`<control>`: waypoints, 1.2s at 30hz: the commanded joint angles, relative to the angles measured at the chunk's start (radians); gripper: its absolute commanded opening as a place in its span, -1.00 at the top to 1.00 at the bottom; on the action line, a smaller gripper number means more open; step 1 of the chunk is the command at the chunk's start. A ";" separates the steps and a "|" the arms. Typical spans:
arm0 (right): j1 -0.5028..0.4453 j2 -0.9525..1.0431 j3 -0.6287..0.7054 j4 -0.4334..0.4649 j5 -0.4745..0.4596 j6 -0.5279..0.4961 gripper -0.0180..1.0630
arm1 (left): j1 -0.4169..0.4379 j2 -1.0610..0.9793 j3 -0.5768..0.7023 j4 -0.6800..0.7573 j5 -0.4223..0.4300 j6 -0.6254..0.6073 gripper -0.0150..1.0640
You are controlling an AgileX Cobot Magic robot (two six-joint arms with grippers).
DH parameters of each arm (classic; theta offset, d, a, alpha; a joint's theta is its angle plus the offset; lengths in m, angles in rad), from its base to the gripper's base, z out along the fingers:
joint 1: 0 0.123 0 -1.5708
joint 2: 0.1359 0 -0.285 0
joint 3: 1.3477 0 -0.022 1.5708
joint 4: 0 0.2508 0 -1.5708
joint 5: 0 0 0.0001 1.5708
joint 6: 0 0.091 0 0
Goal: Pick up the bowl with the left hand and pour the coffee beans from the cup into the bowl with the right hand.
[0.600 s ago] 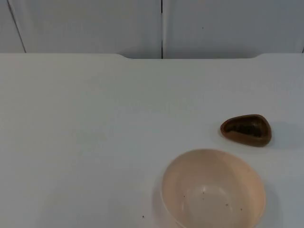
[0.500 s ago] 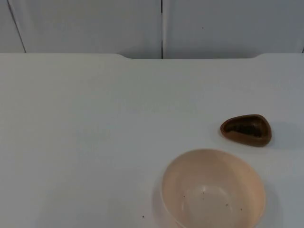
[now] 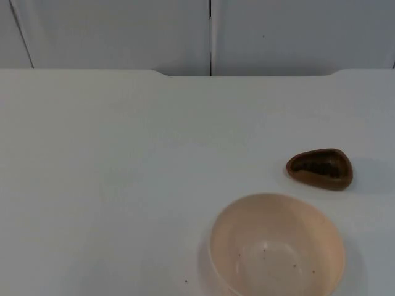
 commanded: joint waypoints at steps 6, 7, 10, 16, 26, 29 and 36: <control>-0.006 -0.002 0.003 -0.003 -0.008 0.001 -0.98 | 0.002 0.125 -0.064 -0.067 -0.035 0.001 -0.70; -0.006 -0.002 0.003 -0.003 -0.008 0.001 -0.98 | 0.002 0.146 -0.069 -0.080 -0.044 0.001 -0.70; -0.006 -0.002 0.003 -0.003 -0.008 0.001 -0.98 | 0.002 0.201 -0.077 -0.118 -0.060 0.027 -0.70; -0.006 -0.002 0.003 -0.003 -0.008 0.001 -0.98 | 0.002 0.280 -0.077 -0.184 -0.076 0.056 -0.70; -0.006 -0.002 0.003 -0.003 -0.008 0.001 -0.98 | 0.002 0.410 -0.077 -0.362 -0.118 0.190 -0.70; -0.006 -0.002 0.003 -0.003 -0.008 0.001 -0.98 | 0.002 0.451 -0.077 -0.420 -0.118 0.242 -0.70; -0.006 -0.002 0.003 -0.003 -0.008 0.001 -0.98 | 0.002 0.610 -0.133 -0.556 -0.103 0.383 -0.70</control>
